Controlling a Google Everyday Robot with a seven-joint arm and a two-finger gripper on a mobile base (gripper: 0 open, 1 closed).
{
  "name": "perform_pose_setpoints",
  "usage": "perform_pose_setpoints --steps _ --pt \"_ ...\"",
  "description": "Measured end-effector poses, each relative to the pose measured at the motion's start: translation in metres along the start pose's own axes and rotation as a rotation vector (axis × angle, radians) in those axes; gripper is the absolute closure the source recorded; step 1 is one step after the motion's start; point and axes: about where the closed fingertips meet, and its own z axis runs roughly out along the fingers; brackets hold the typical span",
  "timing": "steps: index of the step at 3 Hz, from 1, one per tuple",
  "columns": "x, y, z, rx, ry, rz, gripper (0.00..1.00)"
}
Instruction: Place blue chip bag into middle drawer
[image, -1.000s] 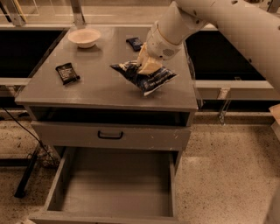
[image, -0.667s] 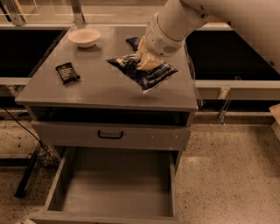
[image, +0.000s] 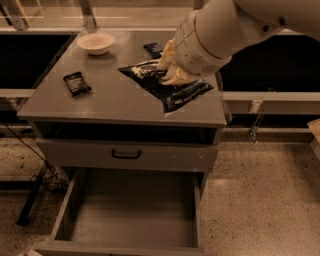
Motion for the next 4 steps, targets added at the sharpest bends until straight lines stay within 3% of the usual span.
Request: perform_pose_setpoints --steps 1,2,4 --pt "0.006 0.029 -0.013 -0.001 -0.063 -0.005 1.00" --pt "-0.001 0.033 -0.023 0.014 -0.108 -0.062 1.00" --pt "-0.004 0.048 0.005 0.003 -0.162 -0.071 1.00"
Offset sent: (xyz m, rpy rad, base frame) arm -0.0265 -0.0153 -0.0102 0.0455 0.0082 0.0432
